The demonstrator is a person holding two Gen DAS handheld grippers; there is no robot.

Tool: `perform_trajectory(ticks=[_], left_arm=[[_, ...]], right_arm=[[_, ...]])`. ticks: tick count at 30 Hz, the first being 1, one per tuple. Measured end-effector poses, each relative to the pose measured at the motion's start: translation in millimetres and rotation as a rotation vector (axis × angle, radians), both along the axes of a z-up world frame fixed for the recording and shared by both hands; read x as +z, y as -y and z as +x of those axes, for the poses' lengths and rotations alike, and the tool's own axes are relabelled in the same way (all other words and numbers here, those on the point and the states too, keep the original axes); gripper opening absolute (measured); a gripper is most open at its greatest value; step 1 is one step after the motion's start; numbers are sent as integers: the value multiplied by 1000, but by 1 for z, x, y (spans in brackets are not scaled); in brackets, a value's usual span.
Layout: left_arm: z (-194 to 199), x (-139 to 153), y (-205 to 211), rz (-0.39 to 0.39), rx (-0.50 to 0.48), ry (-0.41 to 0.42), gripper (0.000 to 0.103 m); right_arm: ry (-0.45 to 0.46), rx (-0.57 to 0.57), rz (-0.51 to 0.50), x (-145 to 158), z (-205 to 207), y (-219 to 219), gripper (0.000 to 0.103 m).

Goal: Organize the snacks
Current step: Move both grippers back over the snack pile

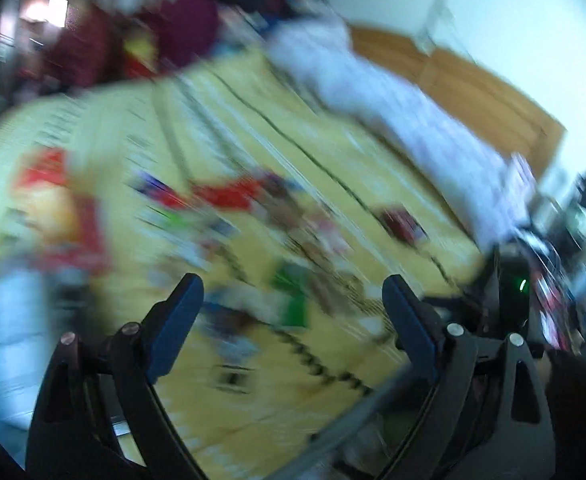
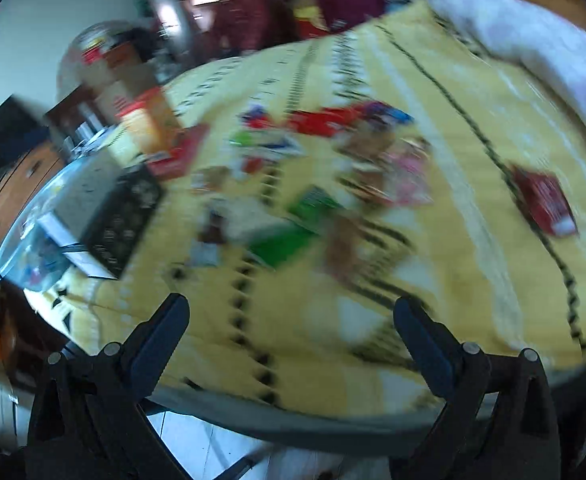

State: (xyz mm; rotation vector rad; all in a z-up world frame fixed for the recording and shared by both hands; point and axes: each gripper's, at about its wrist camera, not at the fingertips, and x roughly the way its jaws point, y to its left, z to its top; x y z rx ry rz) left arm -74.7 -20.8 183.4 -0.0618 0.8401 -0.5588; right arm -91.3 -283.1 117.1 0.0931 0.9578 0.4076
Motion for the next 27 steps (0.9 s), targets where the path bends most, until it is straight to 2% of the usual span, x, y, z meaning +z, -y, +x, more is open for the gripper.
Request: perform_trajectory(ticks=[2, 3, 6, 9, 14, 17, 19, 20, 24, 27], left_arm=[[19, -33, 27, 25, -52, -83, 87], [33, -53, 41, 32, -79, -139, 82], [64, -94, 74, 42, -63, -238, 80], [84, -112, 92, 55, -13, -253, 80], [98, -144, 100, 143, -2, -304, 80], [99, -146, 99, 154, -6, -270, 78], [104, -146, 96, 134, 18, -261, 41], [105, -145, 92, 114, 30, -263, 18], [97, -127, 79, 78, 58, -206, 16], [93, -115, 69, 56, 81, -172, 16]], right_arm=[[-20, -34, 28, -6, 3, 20, 103], [-27, -40, 39, -11, 7, 28, 103], [-28, -44, 56, -13, 13, 44, 103], [-32, -47, 65, -20, 15, 51, 103], [-81, -73, 96, -40, 19, 71, 103], [-84, -77, 104, -44, 18, 77, 103], [-85, -73, 110, -45, 18, 79, 103], [-81, -72, 108, -45, 19, 79, 102], [-78, -54, 131, -43, 27, 72, 94], [-63, -32, 141, -39, 38, 58, 94]])
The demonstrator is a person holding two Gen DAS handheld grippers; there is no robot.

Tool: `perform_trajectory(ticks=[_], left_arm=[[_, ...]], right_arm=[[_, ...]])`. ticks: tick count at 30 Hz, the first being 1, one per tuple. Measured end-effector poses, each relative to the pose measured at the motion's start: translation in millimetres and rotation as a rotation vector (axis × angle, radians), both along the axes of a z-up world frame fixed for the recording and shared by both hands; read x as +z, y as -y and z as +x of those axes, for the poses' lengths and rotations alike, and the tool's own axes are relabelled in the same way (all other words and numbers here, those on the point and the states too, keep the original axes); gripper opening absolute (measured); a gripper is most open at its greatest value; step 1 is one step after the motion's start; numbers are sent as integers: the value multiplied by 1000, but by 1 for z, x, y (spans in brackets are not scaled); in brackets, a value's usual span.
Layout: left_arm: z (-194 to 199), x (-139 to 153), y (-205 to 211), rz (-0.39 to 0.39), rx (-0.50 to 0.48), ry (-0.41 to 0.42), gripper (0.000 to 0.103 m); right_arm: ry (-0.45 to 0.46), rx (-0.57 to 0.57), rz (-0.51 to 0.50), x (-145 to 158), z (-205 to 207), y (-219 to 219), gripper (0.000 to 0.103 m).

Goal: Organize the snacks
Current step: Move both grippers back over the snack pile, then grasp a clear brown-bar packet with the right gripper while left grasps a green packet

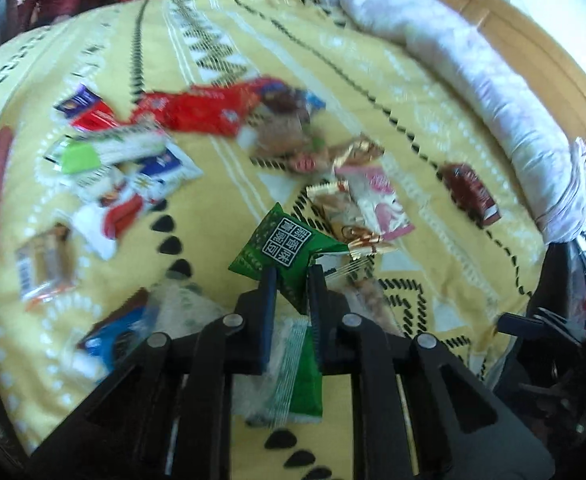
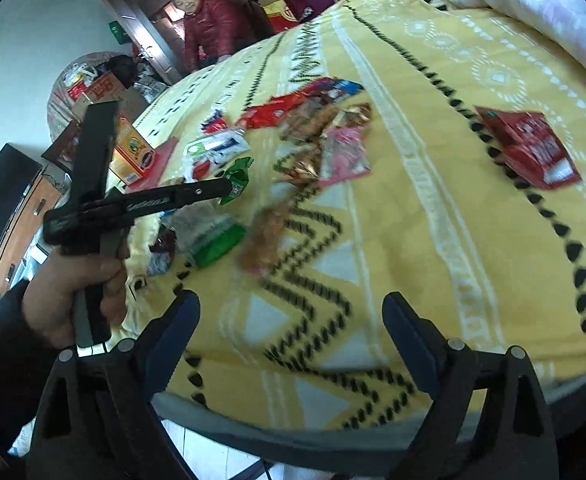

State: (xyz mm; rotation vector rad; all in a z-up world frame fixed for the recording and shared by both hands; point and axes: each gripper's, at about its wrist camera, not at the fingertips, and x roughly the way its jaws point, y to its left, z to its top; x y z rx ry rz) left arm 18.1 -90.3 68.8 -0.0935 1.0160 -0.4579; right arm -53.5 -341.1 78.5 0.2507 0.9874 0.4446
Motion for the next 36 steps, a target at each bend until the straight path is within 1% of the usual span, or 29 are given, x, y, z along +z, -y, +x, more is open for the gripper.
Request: perform_trajectory(ticks=[2, 5, 7, 11, 13, 14, 15, 16, 17, 18, 19, 20, 21, 22, 24, 27, 29, 33, 35, 36], left_arm=[[-6, 8, -11, -13, 17, 15, 15], [-16, 21, -22, -21, 32, 44, 14], [-23, 29, -28, -31, 35, 70, 14], [-29, 30, -37, -29, 37, 72, 14], [-27, 27, -42, -42, 48, 62, 14], [-26, 27, -43, -48, 46, 59, 14], [-26, 28, -44, -54, 32, 54, 15], [-26, 27, -43, -58, 17, 47, 15], [-24, 26, -42, -61, 3, 38, 19], [-20, 24, -38, -69, -26, 19, 28], [-19, 22, -36, -73, -46, 6, 34], [-13, 17, -30, -73, -73, -13, 48], [-7, 11, -24, -78, -103, -37, 59], [-3, 5, -20, -85, -121, -58, 62], [5, -3, -12, -84, -131, -83, 63], [12, -13, 0, -54, -114, -93, 64], [13, -18, 10, -8, -96, -74, 64], [15, -32, 26, 93, -101, -63, 63], [18, -36, 27, 103, -91, -54, 61], [19, -37, 26, 97, -83, -54, 51]], right_arm=[[9, 19, -1, 0, 11, -12, 92], [-2, 52, 2, -10, 36, -38, 87], [-16, 73, 4, -18, 52, -53, 82], [-54, 92, -58, -37, 72, -78, 79], [-63, 104, -121, -49, 75, -86, 70], [-58, 113, -151, -54, 76, -88, 69], [-47, 119, -159, -54, 74, -87, 61], [-37, 123, -177, -53, 73, -85, 48], [-32, 126, -188, -52, 72, -81, 42], [-37, 121, -169, -50, 72, -74, 40], [-39, 113, -150, -47, 71, -66, 41], [-35, 105, -143, -43, 70, -57, 41], [-34, 99, -138, -40, 68, -51, 41], [-37, 93, -127, -38, 66, -45, 41], [-49, 82, -102, -36, 63, -35, 41], [-60, 83, -112, -38, 59, -27, 41], [-69, 82, -104, -42, 58, -23, 41], [-73, 82, -86, -45, 61, -23, 41], [-71, 81, -78, -46, 62, -23, 41], [-70, 80, -75, -47, 62, -23, 41]])
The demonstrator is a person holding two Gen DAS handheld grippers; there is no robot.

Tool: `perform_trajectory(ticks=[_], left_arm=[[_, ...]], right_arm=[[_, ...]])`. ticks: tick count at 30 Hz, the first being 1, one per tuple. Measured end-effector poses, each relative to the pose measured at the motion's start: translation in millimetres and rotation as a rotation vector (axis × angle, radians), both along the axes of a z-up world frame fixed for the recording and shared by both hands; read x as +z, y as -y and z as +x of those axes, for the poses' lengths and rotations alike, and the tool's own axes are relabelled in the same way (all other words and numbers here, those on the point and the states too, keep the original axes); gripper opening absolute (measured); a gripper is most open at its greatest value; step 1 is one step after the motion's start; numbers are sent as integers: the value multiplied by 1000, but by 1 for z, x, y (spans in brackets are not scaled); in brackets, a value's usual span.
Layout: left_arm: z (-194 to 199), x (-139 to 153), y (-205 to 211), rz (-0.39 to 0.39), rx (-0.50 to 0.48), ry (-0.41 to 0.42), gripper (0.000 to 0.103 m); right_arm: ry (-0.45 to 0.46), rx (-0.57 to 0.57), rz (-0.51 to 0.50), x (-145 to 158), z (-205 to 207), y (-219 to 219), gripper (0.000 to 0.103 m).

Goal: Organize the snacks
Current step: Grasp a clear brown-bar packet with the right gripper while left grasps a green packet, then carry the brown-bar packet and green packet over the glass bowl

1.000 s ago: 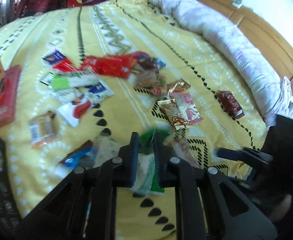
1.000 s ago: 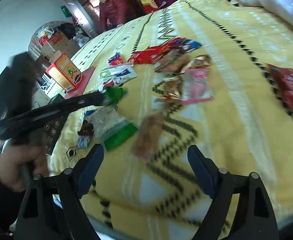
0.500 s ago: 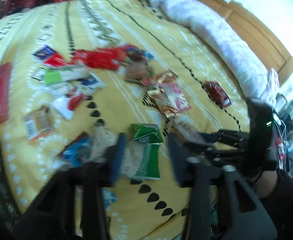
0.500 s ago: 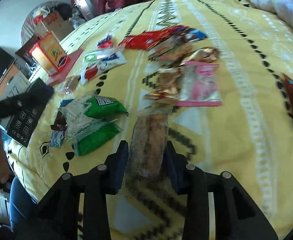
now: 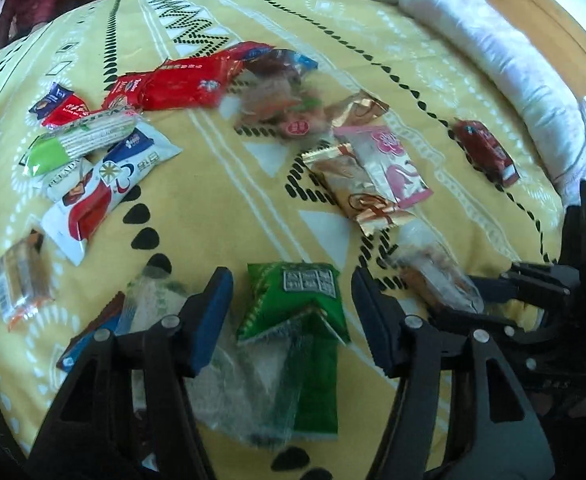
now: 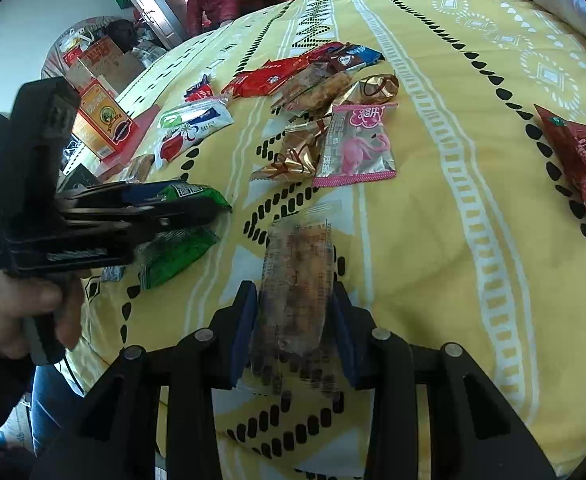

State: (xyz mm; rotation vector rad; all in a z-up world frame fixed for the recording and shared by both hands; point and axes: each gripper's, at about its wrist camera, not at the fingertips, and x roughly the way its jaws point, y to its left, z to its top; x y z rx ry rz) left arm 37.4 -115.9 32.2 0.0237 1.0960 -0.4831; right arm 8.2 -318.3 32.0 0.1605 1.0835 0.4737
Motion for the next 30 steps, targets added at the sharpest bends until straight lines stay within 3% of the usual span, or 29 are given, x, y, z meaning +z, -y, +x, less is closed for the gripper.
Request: perform_trajectory(ticks=[1, 6, 10, 15, 19, 24, 30], left_arm=[[1, -1, -1, -7, 7, 1, 43], [-5, 5, -4, 12, 8, 41, 42], [-19, 38, -21, -33, 44, 122, 41], [-43, 97, -52, -73, 100, 249, 41], [-65, 144, -102, -99, 195, 339, 41], [-108, 202, -178, -85, 345, 478, 41], [-155, 237, -275, -42, 559, 577, 41]], right_arm=[[1, -2, 4, -1, 0, 1, 41], [13, -10, 19, 0, -2, 2, 41], [60, -17, 28, 15, -6, 3, 40], [175, 15, 23, 65, -10, -11, 40], [281, 65, 31, 112, -14, -34, 40], [415, 175, 52, 175, -23, -82, 40], [495, 330, 145, 236, -30, -165, 40]])
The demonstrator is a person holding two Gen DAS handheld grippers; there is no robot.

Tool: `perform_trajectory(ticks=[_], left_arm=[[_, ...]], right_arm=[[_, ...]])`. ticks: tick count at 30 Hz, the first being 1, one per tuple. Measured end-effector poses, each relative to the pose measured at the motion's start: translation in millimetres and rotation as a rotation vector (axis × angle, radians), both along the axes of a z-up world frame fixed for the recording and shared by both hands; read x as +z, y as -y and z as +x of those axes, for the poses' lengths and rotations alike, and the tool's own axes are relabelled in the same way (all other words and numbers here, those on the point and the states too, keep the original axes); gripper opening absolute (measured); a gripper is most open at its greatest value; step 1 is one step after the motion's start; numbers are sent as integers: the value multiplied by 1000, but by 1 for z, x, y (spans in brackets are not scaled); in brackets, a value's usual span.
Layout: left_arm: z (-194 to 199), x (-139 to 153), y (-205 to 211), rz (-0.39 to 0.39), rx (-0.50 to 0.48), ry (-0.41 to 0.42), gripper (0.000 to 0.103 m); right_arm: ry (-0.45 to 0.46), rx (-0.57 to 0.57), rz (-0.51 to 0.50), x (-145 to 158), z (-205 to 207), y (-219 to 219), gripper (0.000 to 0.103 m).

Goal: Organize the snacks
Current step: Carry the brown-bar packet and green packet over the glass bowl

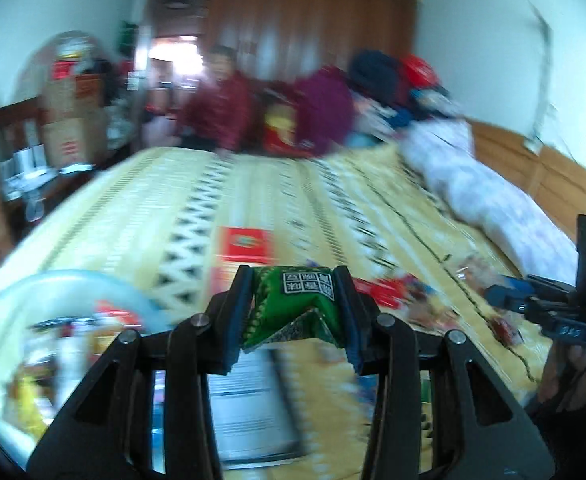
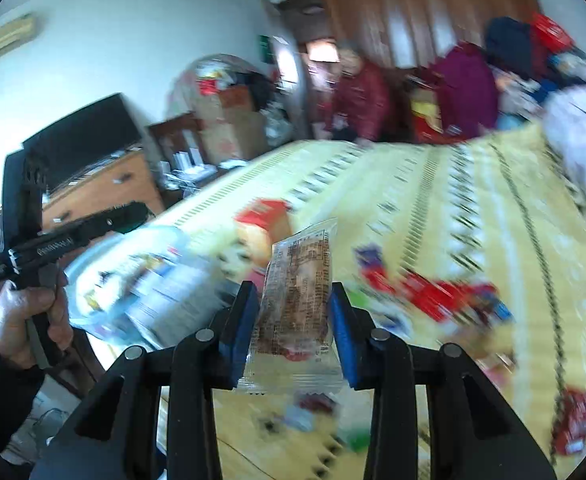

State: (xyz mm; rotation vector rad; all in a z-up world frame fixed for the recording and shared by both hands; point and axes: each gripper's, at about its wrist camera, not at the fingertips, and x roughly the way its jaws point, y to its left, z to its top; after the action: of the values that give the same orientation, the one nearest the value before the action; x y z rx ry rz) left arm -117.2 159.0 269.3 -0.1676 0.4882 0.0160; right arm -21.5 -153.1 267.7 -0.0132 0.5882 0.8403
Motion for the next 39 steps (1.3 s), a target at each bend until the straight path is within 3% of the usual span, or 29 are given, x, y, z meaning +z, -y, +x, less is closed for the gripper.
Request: perform_trajectory(ticks=[9, 17, 25, 39], left_arm=[[-60, -11, -142, -54, 334, 5, 41], [-63, -48, -191, -94, 416, -90, 41], [-70, -58, -210, -115, 445, -117, 41], [-72, -61, -220, -122, 444, -127, 41]], right_arm=[[-19, 314, 79, 52, -17, -171, 40], [-122, 476, 62, 42, -33, -299, 40], [-165, 532, 12, 21, -42, -361, 40], [-179, 544, -29, 14, -42, -382, 40]])
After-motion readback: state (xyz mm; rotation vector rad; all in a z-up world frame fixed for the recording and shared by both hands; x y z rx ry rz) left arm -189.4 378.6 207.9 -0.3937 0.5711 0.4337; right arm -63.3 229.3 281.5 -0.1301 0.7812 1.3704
